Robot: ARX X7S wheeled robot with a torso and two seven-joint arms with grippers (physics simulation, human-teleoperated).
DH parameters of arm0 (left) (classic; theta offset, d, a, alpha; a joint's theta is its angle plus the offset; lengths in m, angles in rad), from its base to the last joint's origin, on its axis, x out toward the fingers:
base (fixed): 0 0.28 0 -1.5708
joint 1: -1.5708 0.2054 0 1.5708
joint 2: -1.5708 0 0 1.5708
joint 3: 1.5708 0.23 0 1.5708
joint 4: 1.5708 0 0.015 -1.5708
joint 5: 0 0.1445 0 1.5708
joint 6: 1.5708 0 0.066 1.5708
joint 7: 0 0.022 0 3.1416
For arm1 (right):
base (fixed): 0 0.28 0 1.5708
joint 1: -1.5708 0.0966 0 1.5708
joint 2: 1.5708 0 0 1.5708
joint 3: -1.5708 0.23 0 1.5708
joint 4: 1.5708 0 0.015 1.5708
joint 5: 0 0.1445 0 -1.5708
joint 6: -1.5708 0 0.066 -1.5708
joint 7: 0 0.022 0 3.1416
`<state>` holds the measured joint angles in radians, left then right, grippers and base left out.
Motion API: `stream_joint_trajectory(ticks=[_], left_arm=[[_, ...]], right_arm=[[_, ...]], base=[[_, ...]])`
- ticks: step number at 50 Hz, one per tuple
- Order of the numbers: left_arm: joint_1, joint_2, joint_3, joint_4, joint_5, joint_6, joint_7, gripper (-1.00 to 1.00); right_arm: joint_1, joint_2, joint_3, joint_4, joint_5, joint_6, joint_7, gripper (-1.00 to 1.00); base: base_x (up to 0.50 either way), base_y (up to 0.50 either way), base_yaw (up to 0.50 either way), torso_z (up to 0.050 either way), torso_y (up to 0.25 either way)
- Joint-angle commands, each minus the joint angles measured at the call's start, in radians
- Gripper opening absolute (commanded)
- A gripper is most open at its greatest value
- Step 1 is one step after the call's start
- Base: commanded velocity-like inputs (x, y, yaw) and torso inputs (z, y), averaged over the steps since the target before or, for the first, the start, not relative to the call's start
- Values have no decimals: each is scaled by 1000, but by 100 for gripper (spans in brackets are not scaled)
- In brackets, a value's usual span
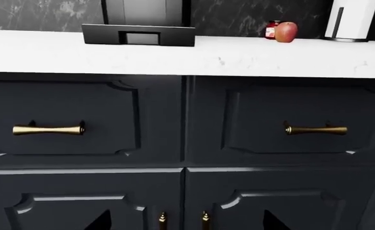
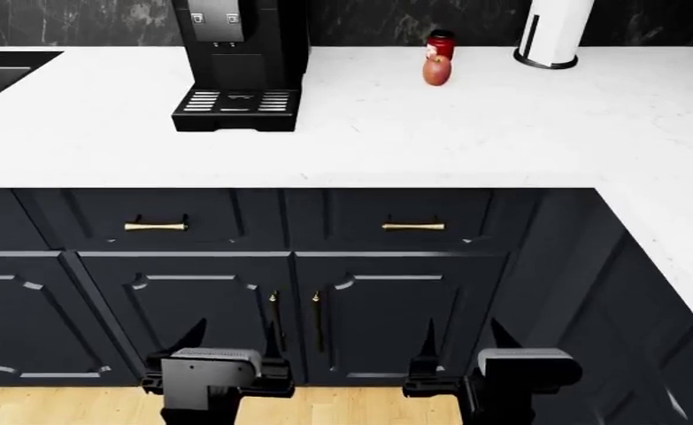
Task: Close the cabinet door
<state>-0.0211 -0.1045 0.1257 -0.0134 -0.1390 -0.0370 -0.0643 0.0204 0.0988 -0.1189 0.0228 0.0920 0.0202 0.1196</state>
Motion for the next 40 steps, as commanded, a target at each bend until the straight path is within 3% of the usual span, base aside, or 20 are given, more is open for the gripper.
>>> stream_joint_trajectory(ticks=[1, 10, 19, 26, 31, 40], left_arm=[[-14, -24, 3, 78, -29, -53, -10, 100], [-97, -67, -59, 415, -156, -311, -60, 100], [-374, -139, -67, 632, -205, -611, -120, 100], [-663, -172, -99, 685, -268, -839, -147, 100], [-909, -169, -111, 640, -303, -978, -166, 100], [-1246, -176, -27, 472, -265, -1027, -161, 100]], right_arm=[[-2, 24, -9, -115, 19, 77, 17, 100], [115, 83, 4, -583, -4, 492, 96, 100], [490, 152, -35, -836, -104, 941, 116, 100], [804, 127, 52, -838, -4, 1114, 0, 100], [1015, 128, 28, -738, 0, 1145, -13, 100], [1272, 140, -78, -592, -8, 1160, -42, 100]], base=[[0, 0, 0, 50, 0], [0, 0, 0, 50, 0], [0, 0, 0, 50, 0], [0, 0, 0, 50, 0], [0, 0, 0, 50, 0], [0, 0, 0, 50, 0]])
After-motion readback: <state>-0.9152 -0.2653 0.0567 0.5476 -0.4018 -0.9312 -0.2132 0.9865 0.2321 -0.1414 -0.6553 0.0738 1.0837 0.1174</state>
